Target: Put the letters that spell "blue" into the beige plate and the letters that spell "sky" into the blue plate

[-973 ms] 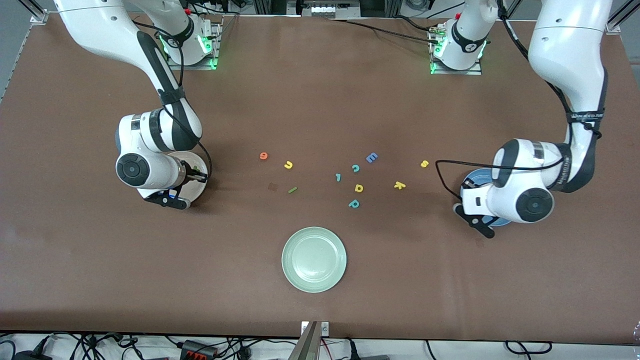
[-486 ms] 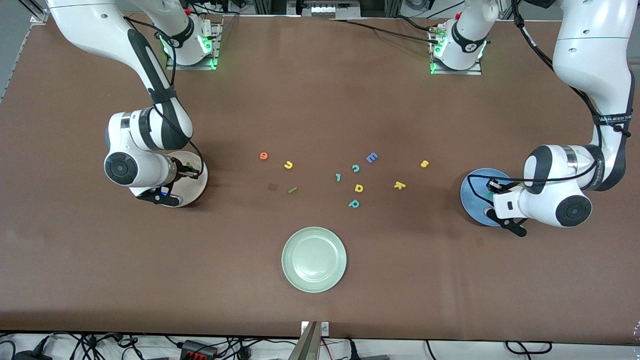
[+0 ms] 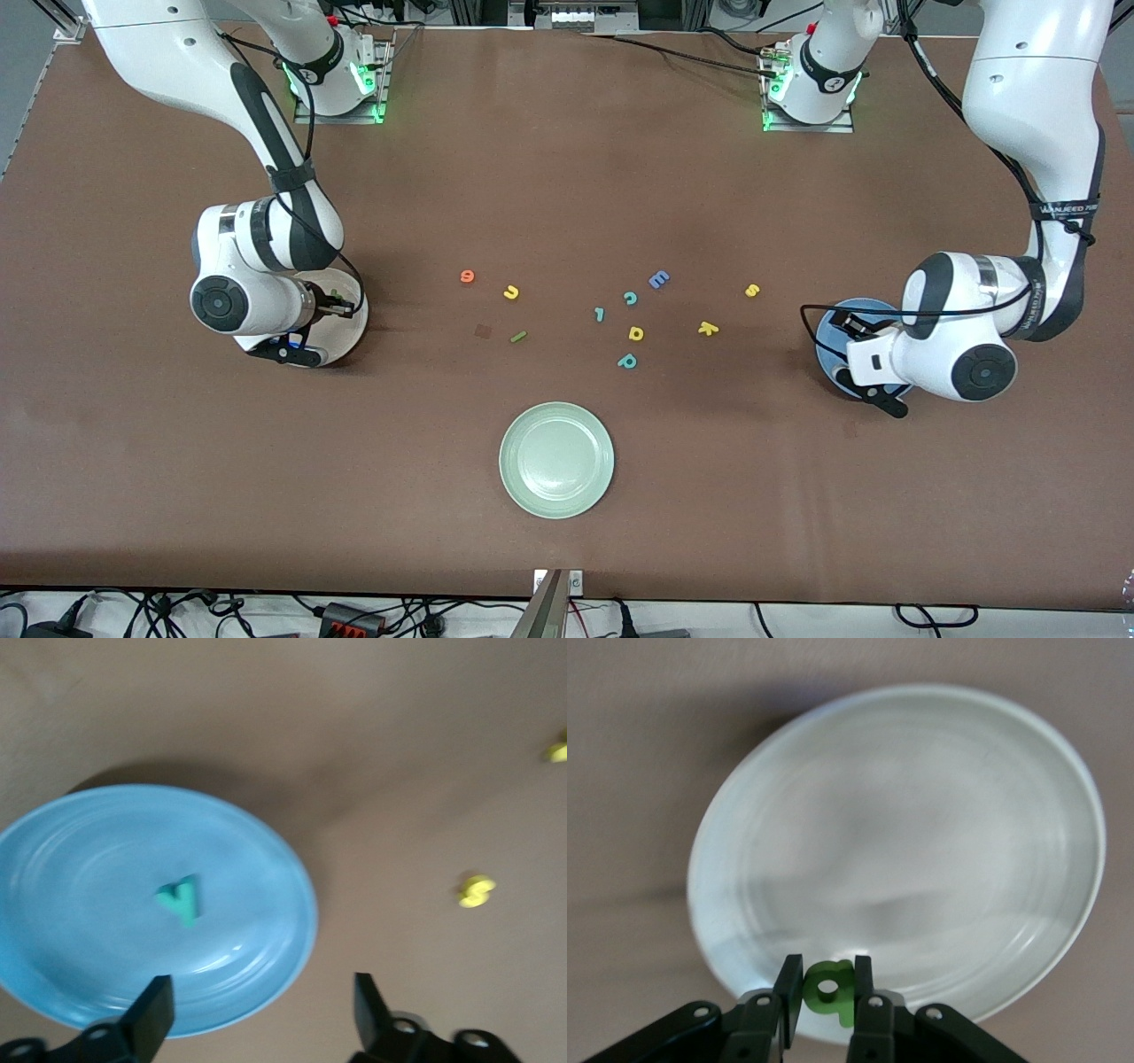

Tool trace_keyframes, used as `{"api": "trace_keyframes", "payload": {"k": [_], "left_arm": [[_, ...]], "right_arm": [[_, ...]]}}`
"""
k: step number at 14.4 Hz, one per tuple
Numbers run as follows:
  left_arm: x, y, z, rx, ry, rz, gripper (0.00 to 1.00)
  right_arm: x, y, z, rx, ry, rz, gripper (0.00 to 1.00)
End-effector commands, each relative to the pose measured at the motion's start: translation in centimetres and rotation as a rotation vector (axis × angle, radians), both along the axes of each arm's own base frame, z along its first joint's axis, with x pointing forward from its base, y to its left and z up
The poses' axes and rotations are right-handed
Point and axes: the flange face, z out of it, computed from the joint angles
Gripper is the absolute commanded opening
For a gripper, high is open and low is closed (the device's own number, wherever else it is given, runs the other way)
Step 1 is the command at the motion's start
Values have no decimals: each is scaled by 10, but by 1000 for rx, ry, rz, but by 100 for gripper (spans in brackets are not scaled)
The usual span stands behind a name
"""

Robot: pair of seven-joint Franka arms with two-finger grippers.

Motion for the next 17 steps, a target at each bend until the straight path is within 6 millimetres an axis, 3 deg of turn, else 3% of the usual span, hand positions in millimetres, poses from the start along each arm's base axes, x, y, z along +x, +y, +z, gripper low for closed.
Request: {"api": "trace_keyframes", "payload": {"k": [1, 4, 6, 9, 11, 14, 15, 17], "left_arm": [[-7, -44, 16, 16, 2, 59, 100], [-15, -110, 19, 19, -26, 123, 100], [-24, -156, 10, 27, -60, 153, 100], [-43, -217, 4, 50, -106, 153, 100], [-57, -240, -8, 96, -105, 220, 100], [-67, -237, -30, 131, -137, 258, 100], [-72, -233, -41, 116, -153, 264, 100], [-81, -232, -57, 77, -195, 272, 100]], "right_arm": [[7, -29, -6, 32, -21, 53, 25], [8, -33, -13, 34, -22, 57, 27], [9, -32, -12, 35, -23, 55, 100], [19, -16, 39, 50, -54, 89, 100], [24, 25, 66, 74, -58, 133, 100], [25, 105, 85, 106, -124, 237, 100], [20, 131, 83, 111, -134, 277, 100], [11, 165, 73, 119, -157, 326, 100]]}}
